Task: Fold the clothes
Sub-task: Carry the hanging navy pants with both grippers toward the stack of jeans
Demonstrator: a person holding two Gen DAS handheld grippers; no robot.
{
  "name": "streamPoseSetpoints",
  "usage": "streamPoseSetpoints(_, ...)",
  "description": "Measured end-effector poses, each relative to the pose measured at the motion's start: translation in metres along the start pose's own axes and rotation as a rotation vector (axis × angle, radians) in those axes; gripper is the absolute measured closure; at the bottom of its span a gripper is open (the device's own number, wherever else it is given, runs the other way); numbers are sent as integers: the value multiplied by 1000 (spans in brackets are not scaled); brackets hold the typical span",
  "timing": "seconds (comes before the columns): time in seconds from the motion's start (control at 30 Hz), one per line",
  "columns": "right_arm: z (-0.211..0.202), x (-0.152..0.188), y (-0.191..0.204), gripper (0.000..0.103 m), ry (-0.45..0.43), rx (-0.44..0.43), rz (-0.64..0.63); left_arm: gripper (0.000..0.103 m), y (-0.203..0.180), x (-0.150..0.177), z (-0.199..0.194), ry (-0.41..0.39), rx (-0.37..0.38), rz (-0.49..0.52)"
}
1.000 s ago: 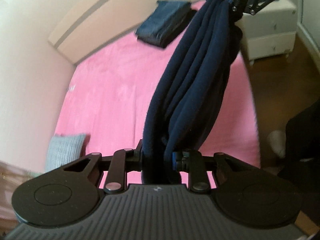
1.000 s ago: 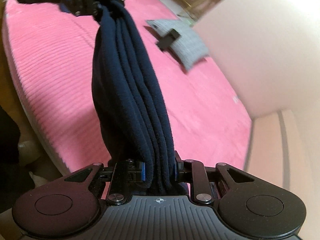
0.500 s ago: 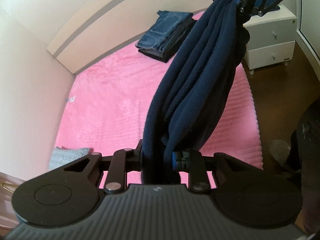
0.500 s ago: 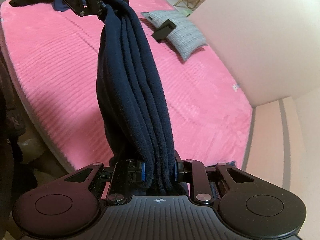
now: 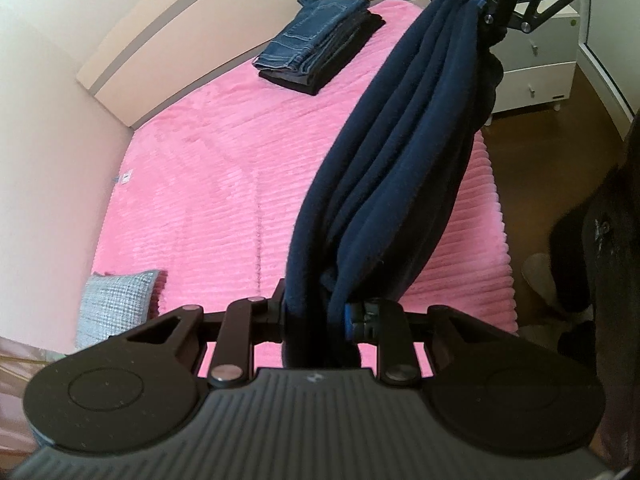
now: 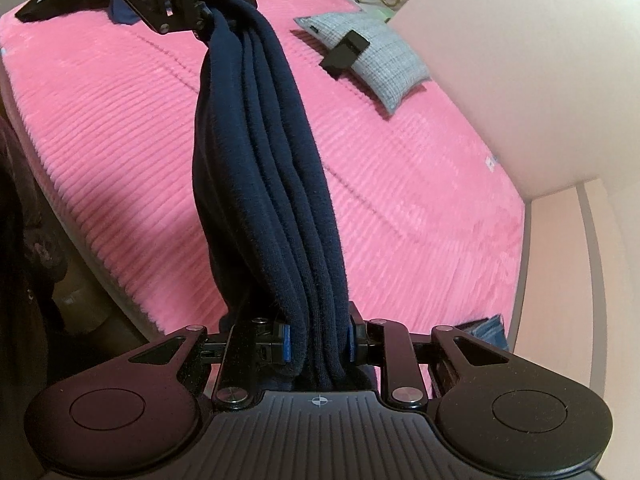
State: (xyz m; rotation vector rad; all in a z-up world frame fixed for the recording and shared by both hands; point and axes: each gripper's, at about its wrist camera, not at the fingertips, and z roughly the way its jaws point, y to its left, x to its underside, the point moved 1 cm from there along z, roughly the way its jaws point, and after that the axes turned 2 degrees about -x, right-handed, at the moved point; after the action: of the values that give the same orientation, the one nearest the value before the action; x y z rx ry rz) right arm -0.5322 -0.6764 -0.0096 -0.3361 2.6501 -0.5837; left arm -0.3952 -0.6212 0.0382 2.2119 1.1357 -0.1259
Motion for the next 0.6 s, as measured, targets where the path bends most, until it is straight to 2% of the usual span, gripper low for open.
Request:
streamPoseSetpoints(0.13,11,7,-16,80,15,-8,24,81,2,-8,11,-9,24,20)
streamPoseSetpoints(0.3,21,32,-42,80,28,-17,49,81,0,-36,31,-10,41,42)
streamPoseSetpoints(0.6,45,115,-131,80,5,-65,23,81,1,-138,90,43,45,8)
